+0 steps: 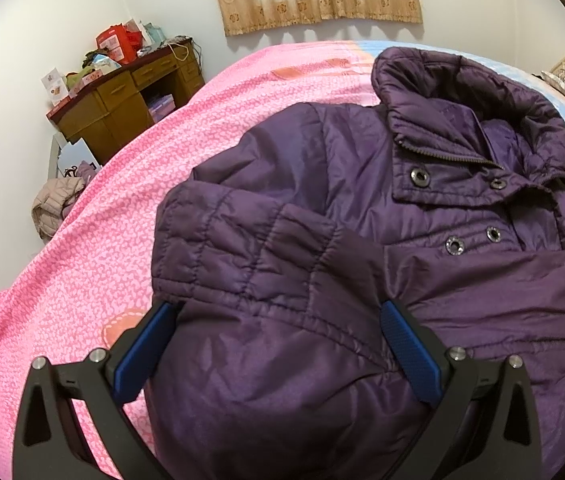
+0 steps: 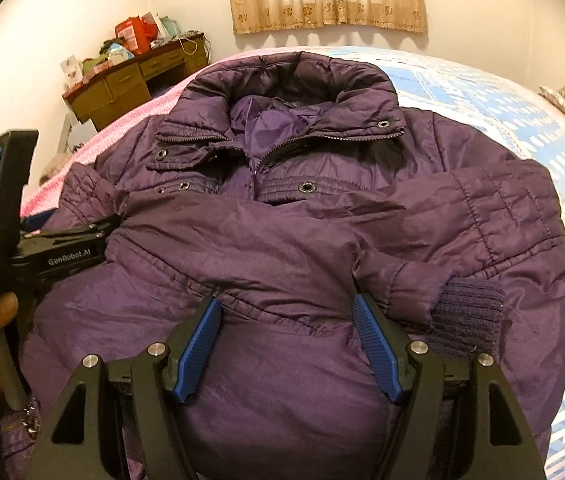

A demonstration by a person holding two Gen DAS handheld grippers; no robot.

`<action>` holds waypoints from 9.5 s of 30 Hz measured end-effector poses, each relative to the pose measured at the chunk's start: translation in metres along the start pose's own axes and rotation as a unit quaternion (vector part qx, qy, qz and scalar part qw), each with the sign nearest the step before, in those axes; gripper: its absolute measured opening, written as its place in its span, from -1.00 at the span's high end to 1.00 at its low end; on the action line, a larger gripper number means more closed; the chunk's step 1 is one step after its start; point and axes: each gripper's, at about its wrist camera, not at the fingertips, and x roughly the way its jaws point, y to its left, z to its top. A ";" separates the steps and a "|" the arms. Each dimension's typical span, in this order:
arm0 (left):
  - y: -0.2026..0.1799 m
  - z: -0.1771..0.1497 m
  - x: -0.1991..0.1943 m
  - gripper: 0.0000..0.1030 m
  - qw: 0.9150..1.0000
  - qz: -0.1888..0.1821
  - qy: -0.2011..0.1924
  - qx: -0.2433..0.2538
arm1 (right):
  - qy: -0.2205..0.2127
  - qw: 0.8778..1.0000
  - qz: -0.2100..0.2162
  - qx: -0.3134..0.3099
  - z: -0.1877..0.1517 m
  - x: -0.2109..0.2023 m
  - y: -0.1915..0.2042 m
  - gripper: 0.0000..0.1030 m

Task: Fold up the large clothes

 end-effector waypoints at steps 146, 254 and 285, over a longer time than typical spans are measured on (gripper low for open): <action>-0.081 0.109 0.060 -0.49 0.984 -0.147 0.014 0.094 | 0.056 0.997 -0.048 -0.023 0.126 0.096 -0.060 -0.06; 0.095 -0.159 -0.169 -0.93 0.979 -0.203 -0.020 -0.029 | 0.044 0.983 0.136 0.113 -0.203 -0.218 -0.141 -0.49; 0.129 -0.231 -0.240 0.58 0.932 -0.350 -0.040 -0.087 | -0.048 0.928 0.293 0.223 -0.271 -0.269 -0.128 0.55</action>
